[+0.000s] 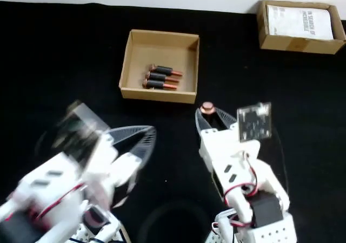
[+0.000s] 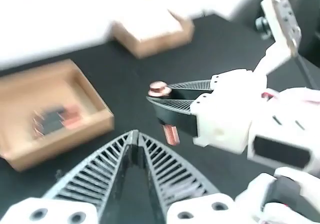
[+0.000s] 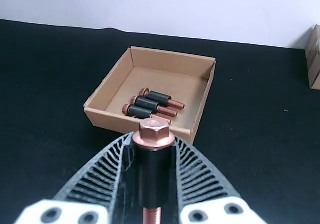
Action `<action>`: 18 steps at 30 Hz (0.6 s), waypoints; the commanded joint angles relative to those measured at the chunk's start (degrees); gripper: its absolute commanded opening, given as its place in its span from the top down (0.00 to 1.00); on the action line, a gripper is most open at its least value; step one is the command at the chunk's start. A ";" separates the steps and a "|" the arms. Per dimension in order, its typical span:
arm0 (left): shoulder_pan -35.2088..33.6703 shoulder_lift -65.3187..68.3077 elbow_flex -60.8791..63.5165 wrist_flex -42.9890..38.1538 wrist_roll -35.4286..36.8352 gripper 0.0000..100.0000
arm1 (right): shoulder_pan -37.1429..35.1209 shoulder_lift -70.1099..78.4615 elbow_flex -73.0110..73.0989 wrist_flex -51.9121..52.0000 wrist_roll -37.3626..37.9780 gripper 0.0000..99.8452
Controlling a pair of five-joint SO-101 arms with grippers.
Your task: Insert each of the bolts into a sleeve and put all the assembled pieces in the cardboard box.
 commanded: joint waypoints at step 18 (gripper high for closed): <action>-34.51 -24.57 39.69 -4.13 -10.29 0.99 | -1.98 72.66 -60.44 -1.27 40.97 0.99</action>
